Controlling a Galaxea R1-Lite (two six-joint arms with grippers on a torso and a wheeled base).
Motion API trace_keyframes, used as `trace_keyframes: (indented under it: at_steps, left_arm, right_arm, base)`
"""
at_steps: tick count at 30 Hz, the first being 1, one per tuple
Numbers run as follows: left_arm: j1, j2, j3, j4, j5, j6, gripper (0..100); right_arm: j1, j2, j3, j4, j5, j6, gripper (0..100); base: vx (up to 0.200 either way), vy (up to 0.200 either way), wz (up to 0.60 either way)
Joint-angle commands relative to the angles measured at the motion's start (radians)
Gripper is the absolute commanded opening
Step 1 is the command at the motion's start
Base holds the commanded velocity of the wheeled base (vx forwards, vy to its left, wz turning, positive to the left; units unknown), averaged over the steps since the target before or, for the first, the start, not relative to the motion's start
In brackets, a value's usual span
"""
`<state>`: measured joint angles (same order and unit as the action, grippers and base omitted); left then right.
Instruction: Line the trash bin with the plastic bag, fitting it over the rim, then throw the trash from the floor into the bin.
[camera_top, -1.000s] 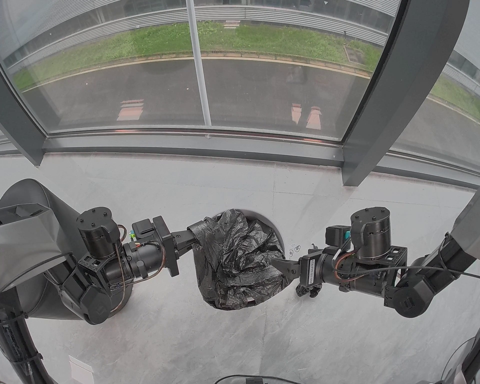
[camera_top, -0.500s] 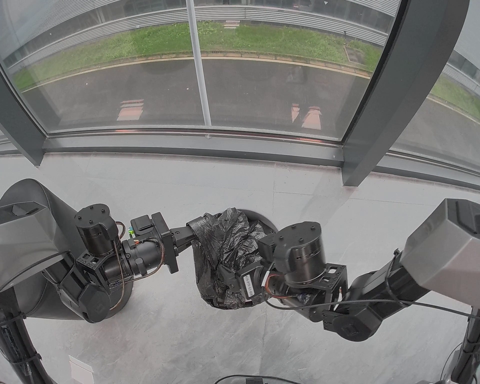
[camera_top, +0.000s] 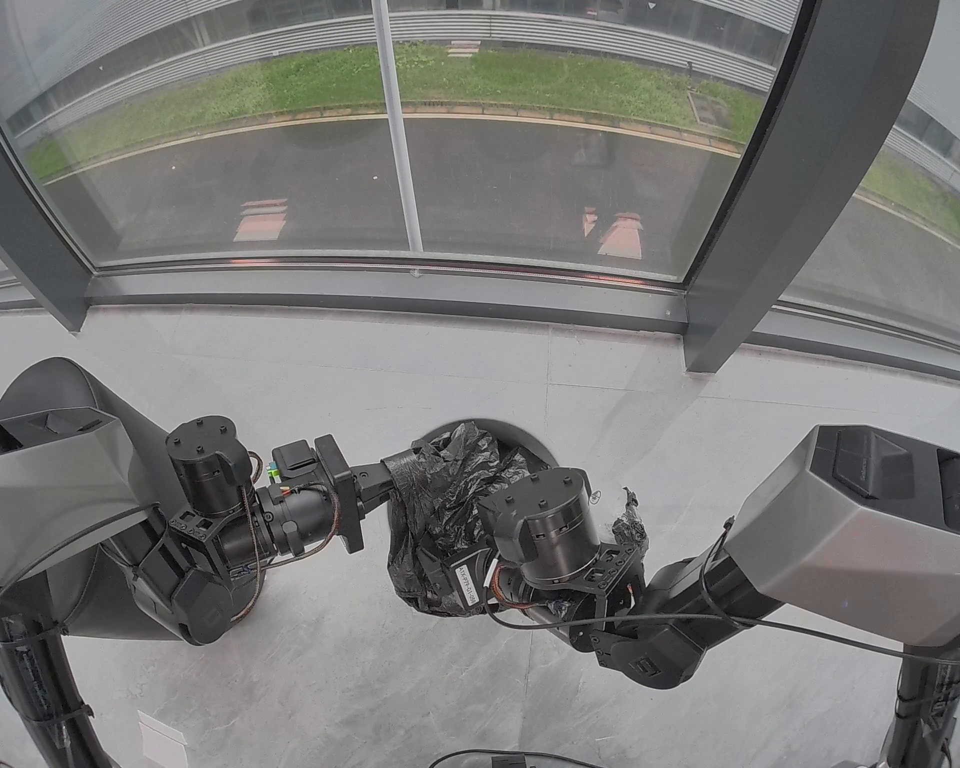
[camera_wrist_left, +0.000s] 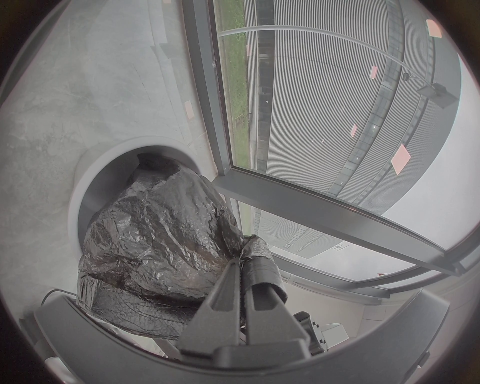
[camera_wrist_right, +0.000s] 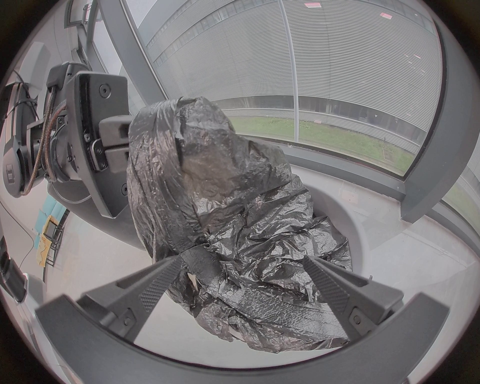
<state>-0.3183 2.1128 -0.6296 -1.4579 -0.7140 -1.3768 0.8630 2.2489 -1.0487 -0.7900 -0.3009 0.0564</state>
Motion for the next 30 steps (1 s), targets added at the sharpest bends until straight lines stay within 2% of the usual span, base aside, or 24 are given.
trace_keyframes:
  at_steps: [1, 5, 6, 11, 15, 18, 22, 26, 30]
  left_arm:
    - [0.001, -0.016, 0.001, 0.016, -0.001, 0.013, 0]
    - [-0.008, -0.063, -0.002, 0.123, 0.002, 0.078, 0]
    - [-0.018, -0.083, -0.01, 0.192, 0.018, 0.117, 0]
    - [-0.062, -0.096, -0.053, 0.338, 0.185, 0.269, 0]
    - [-0.111, -0.102, -0.053, 0.358, 0.304, 0.346, 0]
    - [-0.123, -0.102, -0.055, 0.36, 0.349, 0.371, 0]
    - [-0.154, -0.103, -0.055, 0.364, 0.464, 0.406, 0]
    - [-0.16, -0.103, -0.053, 0.364, 0.515, 0.432, 0]
    - [-0.182, -0.103, -0.053, 0.383, 0.625, 0.487, 0]
  right_arm:
    - [0.001, 0.008, 0.001, -0.002, 0.0, 0.0, 100]
    - [0.002, 0.0, 0.006, -0.002, 0.0, 0.002, 100]
    - [0.002, -0.003, 0.009, -0.002, -0.001, 0.002, 100]
    - [0.002, -0.012, 0.015, -0.006, -0.001, 0.003, 100]
    - [0.002, -0.025, 0.039, -0.011, -0.004, 0.003, 100]
    - [0.004, -0.034, 0.052, -0.014, -0.012, 0.005, 100]
    - [0.005, -0.057, 0.087, -0.014, -0.017, 0.013, 100]
    - [0.011, -0.058, 0.113, -0.017, -0.017, 0.017, 100]
    - [0.025, -0.032, 0.115, -0.021, -0.017, 0.026, 100]
  base:
    - [0.0, 0.0, 0.0]
    - [0.0, 0.0, 0.0]
    - [0.0, 0.0, 0.0]
    - [0.0, 0.0, 0.0]
    - [0.0, 0.0, 0.0]
    - [0.0, 0.0, 0.0]
    - [0.0, 0.0, 0.0]
    - [0.0, 0.0, 0.0]
    - [0.0, 0.0, 0.0]
